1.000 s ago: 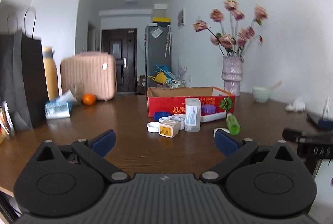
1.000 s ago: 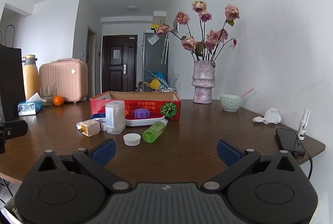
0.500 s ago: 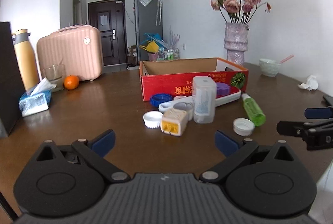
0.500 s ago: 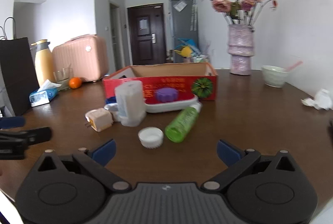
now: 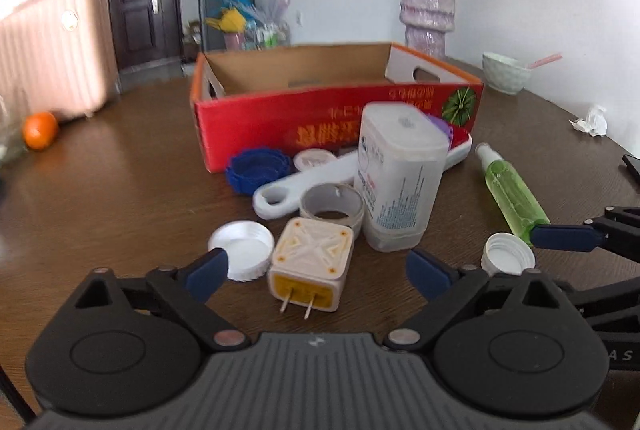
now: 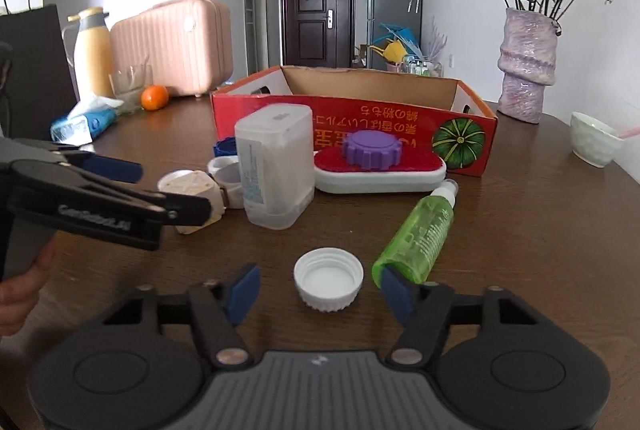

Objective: Organize rigid objects
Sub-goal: 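Grasp the white power adapter with the left tool while the right tool grasps a white bottle cap, then carry the adapter and cap into the cardboard box and open both tools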

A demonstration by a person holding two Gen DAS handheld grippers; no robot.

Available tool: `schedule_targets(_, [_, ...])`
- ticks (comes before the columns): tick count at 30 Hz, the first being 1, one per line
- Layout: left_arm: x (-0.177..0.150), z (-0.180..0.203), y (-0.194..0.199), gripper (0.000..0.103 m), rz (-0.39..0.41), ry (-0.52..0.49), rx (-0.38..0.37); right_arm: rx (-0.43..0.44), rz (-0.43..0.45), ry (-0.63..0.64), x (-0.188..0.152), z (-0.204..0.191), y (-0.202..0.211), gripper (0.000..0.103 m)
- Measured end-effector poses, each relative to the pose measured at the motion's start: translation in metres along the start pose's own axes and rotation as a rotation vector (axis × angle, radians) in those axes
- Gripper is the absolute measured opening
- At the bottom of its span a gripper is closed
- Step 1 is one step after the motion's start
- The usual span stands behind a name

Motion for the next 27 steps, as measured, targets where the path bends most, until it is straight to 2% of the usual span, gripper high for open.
schedule_targets(1, [0.000,-0.001,-0.004,0.083,0.002,0.004,-0.003,-0.011,-0.004,0.004,0.001,0.000,-0.004,0.054])
schedule_targets(2, [-0.001,0.001,-0.005,0.077,0.019,-0.013,0.010,-0.017,-0.011,0.004,0.001,0.001,-0.006,0.047])
schedule_targets(3, [-0.001,0.003,-0.005,0.064,0.026,-0.029,0.023,-0.020,-0.018,0.001,0.002,0.001,-0.009,0.039])
schedule_targets(4, [-0.001,0.004,-0.006,0.047,0.030,-0.037,0.032,-0.020,-0.025,-0.004,0.001,0.002,-0.011,0.039])
schedule_targets(5, [-0.001,0.004,-0.005,0.045,0.029,-0.033,0.031,-0.017,-0.029,-0.012,0.000,0.003,-0.012,0.039])
schedule_targets(12, [-0.008,0.015,0.007,0.039,0.030,-0.039,0.066,0.003,-0.015,-0.008,-0.002,0.002,-0.012,0.039])
schedule_targets(19, [-0.042,0.036,0.056,0.039,0.082,-0.003,0.113,0.025,0.034,0.029,-0.009,-0.009,0.014,0.039])
schedule_targets(27, [-0.073,0.055,0.112,0.039,0.185,0.010,0.166,0.022,0.083,0.037,-0.026,-0.020,0.060,0.039])
Point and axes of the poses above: each gripper's, at about its wrist camera, not at the fingertips, and y roughly against the way its jaws point, z to its right, x to its top, the point moved 1 cm from there along -y, roughly the way its jaws point, and after that the axes turned 7 degrees about -x, right-handed, at the moved point
